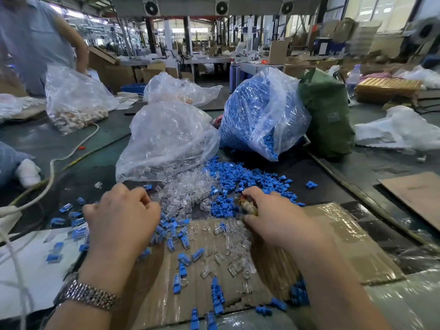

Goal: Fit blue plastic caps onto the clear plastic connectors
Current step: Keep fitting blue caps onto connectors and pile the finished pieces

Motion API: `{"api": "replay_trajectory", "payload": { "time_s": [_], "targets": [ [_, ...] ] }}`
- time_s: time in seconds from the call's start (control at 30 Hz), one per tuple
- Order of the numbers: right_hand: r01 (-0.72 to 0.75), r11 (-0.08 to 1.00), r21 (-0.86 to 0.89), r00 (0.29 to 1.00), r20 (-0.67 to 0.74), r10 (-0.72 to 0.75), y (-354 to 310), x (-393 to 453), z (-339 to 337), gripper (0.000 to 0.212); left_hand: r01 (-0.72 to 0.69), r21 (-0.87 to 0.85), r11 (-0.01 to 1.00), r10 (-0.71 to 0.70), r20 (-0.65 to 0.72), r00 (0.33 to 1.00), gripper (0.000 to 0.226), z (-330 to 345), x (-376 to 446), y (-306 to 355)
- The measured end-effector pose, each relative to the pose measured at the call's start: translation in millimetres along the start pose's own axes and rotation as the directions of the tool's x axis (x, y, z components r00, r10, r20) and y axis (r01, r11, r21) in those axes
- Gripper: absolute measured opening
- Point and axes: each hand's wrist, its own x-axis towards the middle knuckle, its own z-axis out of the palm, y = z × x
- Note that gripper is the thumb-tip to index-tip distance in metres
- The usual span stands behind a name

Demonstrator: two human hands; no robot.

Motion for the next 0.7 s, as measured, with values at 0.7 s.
{"api": "replay_trajectory", "payload": {
  "time_s": [0.7],
  "targets": [
    [0.177,0.922,-0.344,0.954,-0.169,-0.246,-28,27,19,0.021,-0.479,-0.121,0.869,0.494,0.254,0.832,0.024,34,-16,39]
  ]
}}
